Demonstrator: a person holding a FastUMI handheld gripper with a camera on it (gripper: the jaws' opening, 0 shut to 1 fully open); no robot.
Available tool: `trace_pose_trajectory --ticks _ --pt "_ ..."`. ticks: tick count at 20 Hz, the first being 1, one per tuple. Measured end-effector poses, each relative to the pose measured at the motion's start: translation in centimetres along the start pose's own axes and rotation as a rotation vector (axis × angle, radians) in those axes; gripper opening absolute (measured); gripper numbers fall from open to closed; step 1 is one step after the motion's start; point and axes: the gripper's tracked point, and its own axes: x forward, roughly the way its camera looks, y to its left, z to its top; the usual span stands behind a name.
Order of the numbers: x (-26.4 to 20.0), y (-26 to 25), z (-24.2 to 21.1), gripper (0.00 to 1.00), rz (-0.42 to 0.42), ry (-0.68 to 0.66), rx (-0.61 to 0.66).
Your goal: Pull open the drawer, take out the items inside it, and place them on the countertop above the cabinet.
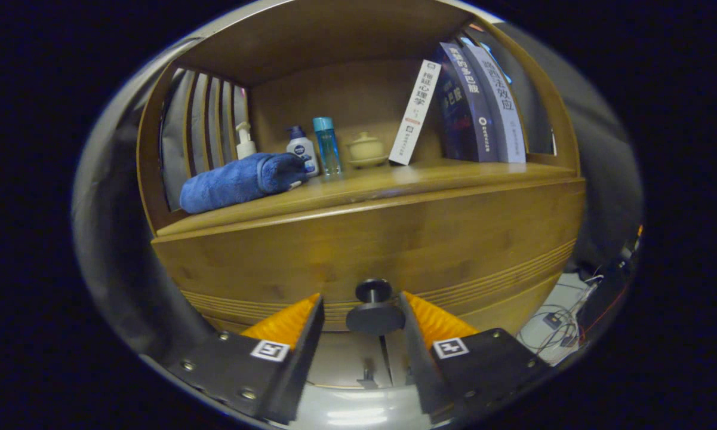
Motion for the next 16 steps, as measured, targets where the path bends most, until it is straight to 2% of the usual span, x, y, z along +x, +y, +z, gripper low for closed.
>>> trace_pose_trajectory --ticks 4,7,8,11,16 --pt "0.3 -0.7 -0.1 0.45 -0.003 -0.005 -0.01" --pt "0.1 -0.6 -0.1 0.4 0.001 0.009 -0.011" --pt "0.2 -0.7 -0.2 0.35 -0.004 0.015 -0.008" --pt "-0.2 -0.6 -0.4 0.35 -0.017 0.035 -0.026" --pt "-3.4 -0.6 -1.3 0.35 -0.041 0.024 -0.002"
